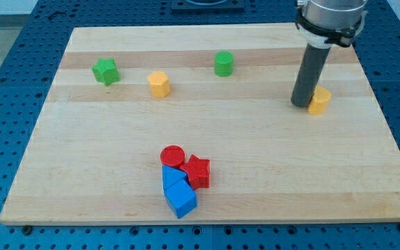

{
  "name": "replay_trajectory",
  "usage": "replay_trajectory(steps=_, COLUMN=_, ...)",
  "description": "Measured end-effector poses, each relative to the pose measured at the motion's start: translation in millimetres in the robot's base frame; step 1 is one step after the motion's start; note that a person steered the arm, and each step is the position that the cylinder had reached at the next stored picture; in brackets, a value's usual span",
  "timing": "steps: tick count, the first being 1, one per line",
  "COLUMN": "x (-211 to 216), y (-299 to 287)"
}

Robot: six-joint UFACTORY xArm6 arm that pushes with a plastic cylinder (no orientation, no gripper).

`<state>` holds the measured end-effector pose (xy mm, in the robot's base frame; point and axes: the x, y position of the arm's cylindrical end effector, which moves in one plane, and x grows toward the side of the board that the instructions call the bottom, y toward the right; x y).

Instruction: Push the green circle a bit right

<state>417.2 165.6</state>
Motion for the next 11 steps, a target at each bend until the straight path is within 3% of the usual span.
replay_trajectory(steps=3, x=-8, y=14)
replay_trajectory(steps=6, x=-137, y=7)
replay_trajectory(steps=7, x=-164, y=-29)
replay_trajectory(steps=10, x=-162, y=-169)
replay_trajectory(steps=11, x=-143, y=-194)
